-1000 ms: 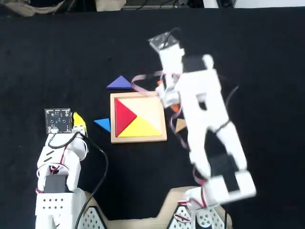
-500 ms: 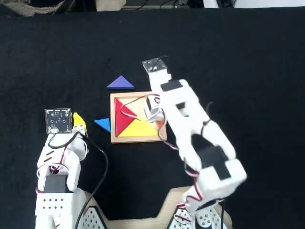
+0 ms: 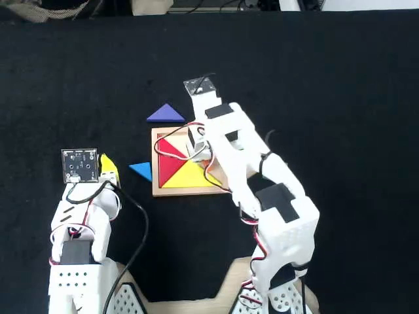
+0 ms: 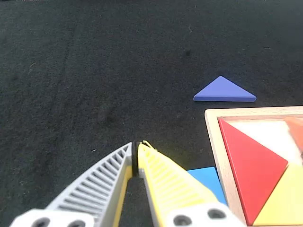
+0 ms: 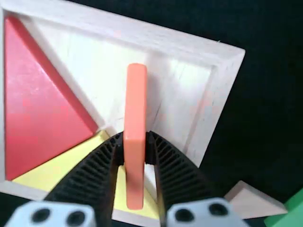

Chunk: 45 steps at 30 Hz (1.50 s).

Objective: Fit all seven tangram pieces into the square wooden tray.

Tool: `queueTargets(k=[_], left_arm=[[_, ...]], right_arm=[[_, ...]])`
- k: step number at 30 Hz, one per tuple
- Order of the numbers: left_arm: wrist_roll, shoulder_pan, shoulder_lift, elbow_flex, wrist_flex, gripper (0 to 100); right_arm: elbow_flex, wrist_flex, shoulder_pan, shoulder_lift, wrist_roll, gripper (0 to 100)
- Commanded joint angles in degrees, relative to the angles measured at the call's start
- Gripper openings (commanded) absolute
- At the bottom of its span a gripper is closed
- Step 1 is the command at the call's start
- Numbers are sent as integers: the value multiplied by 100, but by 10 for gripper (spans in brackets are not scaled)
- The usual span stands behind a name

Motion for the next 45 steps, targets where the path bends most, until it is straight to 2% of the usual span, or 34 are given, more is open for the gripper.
queueTargets(k=[1, 3, 7, 9, 27, 36, 45], left_arm=[[-44, 75, -35, -22, -88, 30], [-44, 75, -35, -22, -88, 30], [-44, 75, -26, -22, -88, 30], [-44, 75, -26, -22, -88, 30], [-44, 84, -35, 13, -97, 30], [-44, 84, -35, 31, -97, 30], [-44, 84, -35, 31, -97, 30]], right_arm=[[-321, 35, -88, -84, -70, 15], [-321, 70, -88, -84, -70, 26], [-321, 237, -88, -48, -70, 170], [-321, 264, -88, -75, -26, 204], [-787, 431, -53, -75, 457, 204], [-769, 466, -26, -40, 1055, 204], [-822, 440, 730, -92, 1556, 204]])
